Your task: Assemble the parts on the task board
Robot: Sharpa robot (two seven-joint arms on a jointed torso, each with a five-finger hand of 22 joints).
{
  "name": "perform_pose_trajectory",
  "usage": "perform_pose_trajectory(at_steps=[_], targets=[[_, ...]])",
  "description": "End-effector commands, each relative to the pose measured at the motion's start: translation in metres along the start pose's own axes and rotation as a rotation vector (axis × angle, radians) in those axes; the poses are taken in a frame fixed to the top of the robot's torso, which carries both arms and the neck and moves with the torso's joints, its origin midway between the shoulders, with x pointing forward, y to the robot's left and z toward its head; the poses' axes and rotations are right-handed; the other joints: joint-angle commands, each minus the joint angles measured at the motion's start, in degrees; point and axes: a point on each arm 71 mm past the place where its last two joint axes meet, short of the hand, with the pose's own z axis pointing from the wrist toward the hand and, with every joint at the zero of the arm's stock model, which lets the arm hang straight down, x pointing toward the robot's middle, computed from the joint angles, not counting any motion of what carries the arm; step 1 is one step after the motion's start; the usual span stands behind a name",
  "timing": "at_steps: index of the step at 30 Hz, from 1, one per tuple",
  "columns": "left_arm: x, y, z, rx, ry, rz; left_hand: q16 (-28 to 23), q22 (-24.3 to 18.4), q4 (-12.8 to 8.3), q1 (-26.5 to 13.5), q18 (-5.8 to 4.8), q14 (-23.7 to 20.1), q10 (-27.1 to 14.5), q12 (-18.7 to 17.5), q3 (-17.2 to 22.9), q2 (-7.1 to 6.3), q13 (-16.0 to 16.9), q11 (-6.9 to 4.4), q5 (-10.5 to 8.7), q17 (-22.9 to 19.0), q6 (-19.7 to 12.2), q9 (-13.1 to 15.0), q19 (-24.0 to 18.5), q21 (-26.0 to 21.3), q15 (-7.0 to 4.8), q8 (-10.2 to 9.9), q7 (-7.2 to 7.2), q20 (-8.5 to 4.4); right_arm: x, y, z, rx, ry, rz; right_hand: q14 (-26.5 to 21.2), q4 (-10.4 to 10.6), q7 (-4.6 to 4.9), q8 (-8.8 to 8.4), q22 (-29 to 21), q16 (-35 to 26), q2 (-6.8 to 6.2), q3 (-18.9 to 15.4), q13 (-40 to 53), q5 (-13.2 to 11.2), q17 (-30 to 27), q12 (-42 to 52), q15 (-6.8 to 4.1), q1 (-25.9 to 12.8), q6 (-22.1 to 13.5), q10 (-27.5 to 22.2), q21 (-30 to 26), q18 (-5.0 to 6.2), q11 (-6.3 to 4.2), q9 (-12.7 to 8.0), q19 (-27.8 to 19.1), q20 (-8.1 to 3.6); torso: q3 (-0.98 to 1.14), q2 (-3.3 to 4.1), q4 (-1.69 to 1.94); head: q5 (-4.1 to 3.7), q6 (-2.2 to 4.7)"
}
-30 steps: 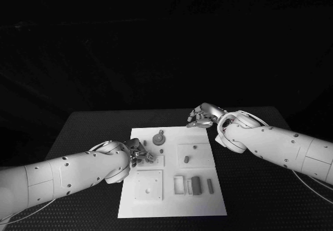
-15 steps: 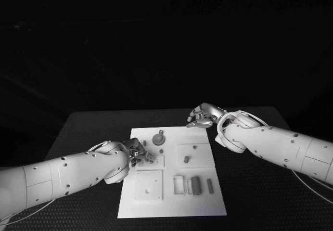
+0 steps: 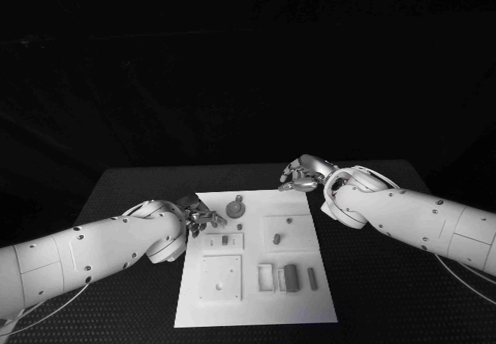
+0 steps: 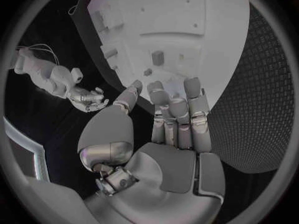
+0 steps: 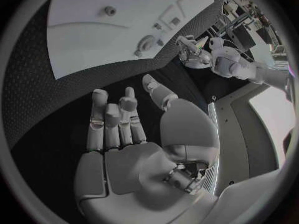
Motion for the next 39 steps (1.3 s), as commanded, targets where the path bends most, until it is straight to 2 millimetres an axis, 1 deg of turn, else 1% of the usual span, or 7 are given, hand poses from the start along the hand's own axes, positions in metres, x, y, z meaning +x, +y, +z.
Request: perform_pose_trajectory(at_steps=[1,6,13,14,20,27,39], targets=[[-0.016,-0.001,0.005,-0.006,-0.012,-0.046,-0.4,0.6,-0.5,-0.1,-0.83,-0.3,-0.2,-0.3,0.0,0.46,-0.3,0.67,-0.25,-0.2,-2.5,-0.5,-0.6,-0.4,0.89,-0.8,1.49,0.13,0.001,0.001,0.0,-0.008,0.008,-0.003,0.0,0.2,0.26,-0.29,0.0,0.0,0.13,0.1,-0.1,0.3,-0.1,0.2,-0.42,-0.4,-0.1,-0.2,-0.1,0.5,0.15,0.1,-0.5,0.06,0.03,0.05,0.0,-0.08,0.15],[-0.035,-0.001,0.016,-0.037,-0.028,-0.035,-0.3,0.6,-0.6,-0.1,-0.81,-0.5,-0.3,-0.2,-0.1,0.61,-0.5,1.23,-0.28,-0.4,-4.3,-1.1,-0.6,-0.6,1.38,-1.8,2.09,0.35,0.001,0.001,0.001,-0.008,0.009,-0.003,0.0,0.2,0.26,-0.29,0.0,0.0,0.12,0.1,-0.1,0.3,-0.1,0.2,-0.42,-0.4,-0.1,-0.2,-0.1,0.5,0.15,0.1,-0.5,0.07,0.06,0.12,-0.1,-0.13,0.23],[-0.045,-0.003,0.031,-0.087,-0.008,0.034,-0.4,0.5,0.5,-2.9,-0.66,-0.9,-0.8,-0.2,-1.3,0.57,-0.9,1.7,-1.03,-0.7,-5.5,-1.6,-1.0,-1.1,1.84,-2.4,2.58,0.74,0.002,0.002,0.001,-0.01,0.011,-0.002,0.0,0.2,0.26,-0.3,0.0,0.0,0.12,0.1,-0.1,0.3,-0.1,0.2,-0.42,-0.5,-0.1,-0.2,-0.1,0.5,0.15,0.1,-0.5,0.07,0.1,0.22,-0.15,-0.24,0.29],[-0.047,-0.003,0.033,-0.093,-0.008,0.05,-0.3,0.5,0.5,-3.3,-0.46,-1.0,-1.0,-0.2,-1.6,0.72,-0.9,1.77,-3.85,-0.8,-5.7,-1.7,-1.1,-1.2,1.93,-2.5,2.61,0.74,0.002,0.002,0.001,-0.01,0.011,-0.002,0.0,0.2,0.26,-0.3,0.0,0.0,0.12,0.1,-0.1,0.3,-0.1,0.2,-0.42,-0.5,-0.1,-0.2,-0.1,0.5,0.15,0.1,-0.5,0.07,0.12,0.26,-0.16,-0.22,0.35],[-0.049,-0.004,0.043,-0.13,0.011,0.113,-0.3,0.5,1.3,-5.1,-0.16,-1.5,-1.5,-0.1,-2.0,0.55,-1.2,2.0,-6.41,-1.0,-6.7,-2.1,-1.5,-1.7,2.11,-2.9,2.89,1.02,0.003,0.004,0.002,-0.013,0.013,-0.002,0.0,0.2,0.26,-0.3,0.0,0.0,0.13,0.1,-0.1,0.3,-0.1,0.2,-0.42,-0.5,-0.1,-0.2,-0.1,0.5,0.15,0.1,-0.5,0.07,0.1,0.18,-0.07,-0.28,0.24],[-0.047,-0.009,0.051,-0.143,0.024,0.155,-0.3,0.5,1.1,-5.0,-0.07,-1.8,-1.8,-0.1,-1.9,0.82,-1.4,2.17,-6.58,-1.1,-7.1,-2.3,-1.7,-2.0,2.28,-3.1,3.06,1.21,0.003,0.005,0.002,-0.015,0.014,-0.001,0.0,0.2,0.27,-0.31,0.0,0.1,0.13,0.1,-0.1,0.3,-0.1,0.2,-0.41,-0.5,-0.1,-0.2,-0.1,0.5,0.16,0.1,-0.5,0.07,0.04,0.23,-0.1,-0.28,0.19],[-0.047,-0.013,0.054,-0.13,0.009,0.166,-0.1,0.6,0.8,-4.8,0.02,-1.8,-1.8,0.2,-1.9,1.52,-1.4,2.06,-6.52,-1.2,-6.5,-2.2,-1.6,-2.0,2.23,-2.7,2.94,1.29,0.003,0.005,0.002,-0.016,0.014,0.0,0.0,0.2,0.27,-0.32,0.0,0.1,0.12,0.1,-0.1,0.3,-0.1,0.2,-0.41,-0.5,-0.1,-0.2,-0.1,0.5,0.16,0.1,-0.5,0.07,0.03,0.11,-0.01,-0.51,-0.01]])
